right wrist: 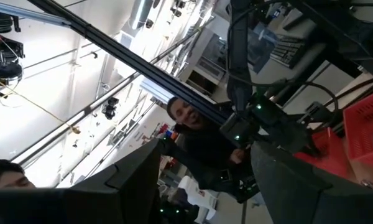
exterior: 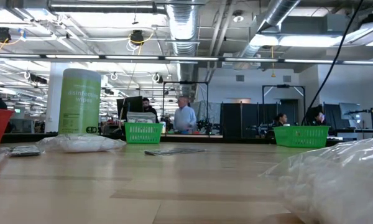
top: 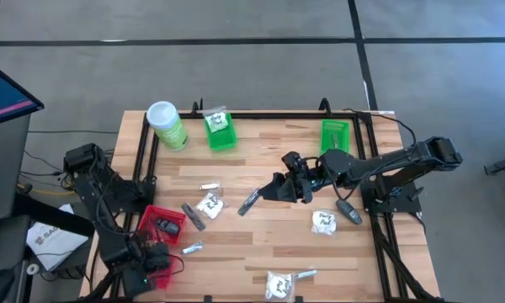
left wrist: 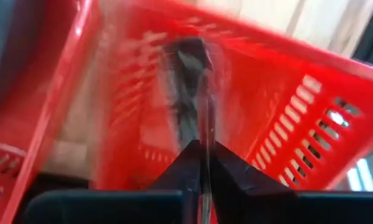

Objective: Pick & Place Travel size toiletries
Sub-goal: Put the black comb into the bottom red basket, then put the black deodorant into the top red basket

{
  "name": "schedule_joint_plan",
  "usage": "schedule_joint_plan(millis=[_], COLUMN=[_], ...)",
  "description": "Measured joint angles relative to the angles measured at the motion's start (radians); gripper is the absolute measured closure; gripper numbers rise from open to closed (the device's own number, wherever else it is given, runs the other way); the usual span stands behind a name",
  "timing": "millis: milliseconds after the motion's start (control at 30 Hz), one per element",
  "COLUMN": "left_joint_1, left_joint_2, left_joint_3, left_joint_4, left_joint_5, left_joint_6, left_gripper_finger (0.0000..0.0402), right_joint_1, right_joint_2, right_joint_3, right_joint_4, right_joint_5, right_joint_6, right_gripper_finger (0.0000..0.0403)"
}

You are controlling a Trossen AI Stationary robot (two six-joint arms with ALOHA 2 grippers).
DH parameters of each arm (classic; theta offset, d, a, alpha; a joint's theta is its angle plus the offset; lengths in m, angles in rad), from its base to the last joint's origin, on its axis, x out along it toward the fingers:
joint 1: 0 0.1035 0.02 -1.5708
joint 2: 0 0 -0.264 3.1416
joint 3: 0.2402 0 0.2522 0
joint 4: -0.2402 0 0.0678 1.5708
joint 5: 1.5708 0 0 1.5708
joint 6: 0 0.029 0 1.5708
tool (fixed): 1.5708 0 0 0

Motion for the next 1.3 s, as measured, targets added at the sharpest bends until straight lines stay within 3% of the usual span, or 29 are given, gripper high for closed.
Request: schedule_joint_plan(millis=[233, 367, 567, 700, 800, 967, 1133, 1300], left_joint_1=[-0.001, -0.001, 0.013, 0.048, 0.079, 0.152, 0.257, 0.356], left_joint_2=[-0.02, -0.086, -0.251, -0.352, -0.4, -0.42, -0.414, -0.402], left_joint_3=[0.001, 0.006, 0.006, 0.006, 0.006, 0.006, 0.002, 0.002], left_joint_4=[0.018, 0.021, 0.031, 0.039, 0.067, 0.179, 0.309, 0.356], left_joint_5=[0.044, 0.026, -0.268, -0.501, -0.638, -0.749, -0.753, -0.73], left_joint_6=[-0.028, -0.085, -0.144, -0.134, -0.081, 0.076, 0.213, 0.272], left_gripper_finger=[0.031, 0.0272, 0.0259, 0.0268, 0.0276, 0.0287, 0.0296, 0.0309], right_joint_1=[-0.01, -0.021, -0.013, -0.014, -0.02, -0.008, 0.025, 0.032], right_joint_2=[0.0, 0.0, 0.0, -0.001, -0.006, -0.029, -0.044, -0.047], right_joint_3=[0.0, 0.0, 0.0, 0.0, 0.0, 0.0, -0.001, 0.0], right_joint_4=[-0.003, -0.006, -0.006, -0.034, -0.151, -0.511, -0.819, -0.968], right_joint_5=[-0.008, -0.063, -0.085, -0.174, -0.228, -0.303, -0.323, -0.307], right_joint_6=[0.0, 0.002, 0.047, 0.076, 0.13, 0.157, 0.128, 0.107], right_gripper_finger=[0.0161, 0.0161, 0.0161, 0.0163, 0.0174, 0.0219, 0.0298, 0.0391])
